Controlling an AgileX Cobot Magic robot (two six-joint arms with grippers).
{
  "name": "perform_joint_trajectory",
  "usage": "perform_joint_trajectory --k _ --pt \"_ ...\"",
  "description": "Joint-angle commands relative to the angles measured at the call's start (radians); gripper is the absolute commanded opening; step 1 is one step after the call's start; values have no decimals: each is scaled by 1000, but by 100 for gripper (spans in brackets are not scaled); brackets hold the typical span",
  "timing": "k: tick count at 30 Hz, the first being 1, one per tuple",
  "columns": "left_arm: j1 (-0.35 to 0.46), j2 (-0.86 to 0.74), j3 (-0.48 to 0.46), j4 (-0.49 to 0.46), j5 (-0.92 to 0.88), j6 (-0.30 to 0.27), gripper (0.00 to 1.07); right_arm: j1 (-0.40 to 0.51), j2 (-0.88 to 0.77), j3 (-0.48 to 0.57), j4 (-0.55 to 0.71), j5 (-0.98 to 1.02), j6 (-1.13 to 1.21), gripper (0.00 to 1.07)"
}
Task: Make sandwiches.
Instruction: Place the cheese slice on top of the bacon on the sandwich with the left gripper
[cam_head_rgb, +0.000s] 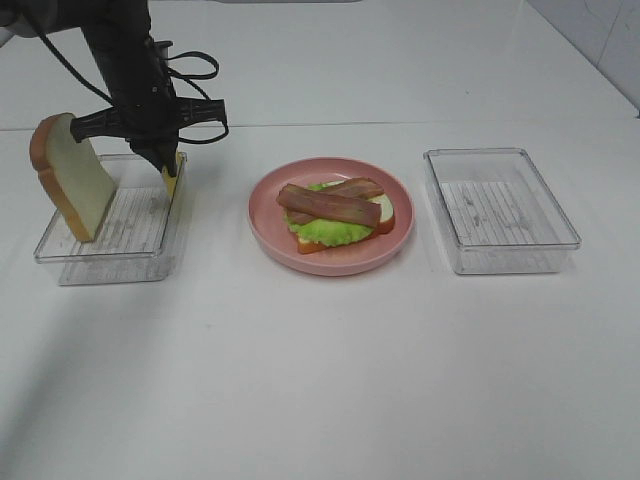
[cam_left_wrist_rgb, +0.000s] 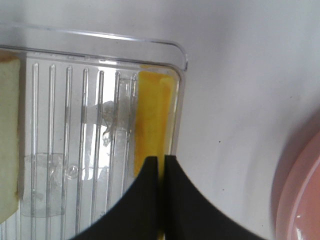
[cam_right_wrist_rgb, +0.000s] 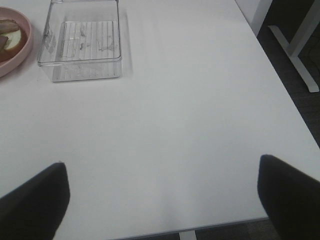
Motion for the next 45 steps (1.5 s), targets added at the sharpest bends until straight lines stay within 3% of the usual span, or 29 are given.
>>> perform_joint_trajectory --k 1,10,14,20,22,27,34,39,43,44,45 --pt "-3 -29 3 -2 3 -2 0 -4 -30 2 -3 -1 -10 99" --pt "-4 -79 -46 -55 41 22 0 -4 -30 2 -3 -1 -10 99" --pt "-4 -94 -111 -146 56 62 0 -4 -30 2 -3 -1 -10 99" --pt "-9 -94 -147 -275 48 74 0 -4 -30 2 -3 -1 -10 99" --pt "-24 -93 -147 -325 25 114 0 -4 -30 2 -3 -1 -10 99" --pt "-65 -90 -147 -366 -21 152 0 -4 -30 2 -3 -1 -10 99" --pt "-130 -84 -147 -410 -121 155 0 -4 -30 2 -3 -1 -10 99" --pt "-179 -62 -147 -492 -182 178 0 -4 -30 2 -3 -1 -10 99" --pt "-205 -25 -147 -613 -217 268 0 -4 -30 2 -3 -1 -10 99" --pt "-205 -25 -147 -613 -217 268 0 -4 -30 2 -3 -1 -10 99" --pt "-207 -4 -147 -672 -220 298 0 -4 -30 2 -3 -1 -10 99"
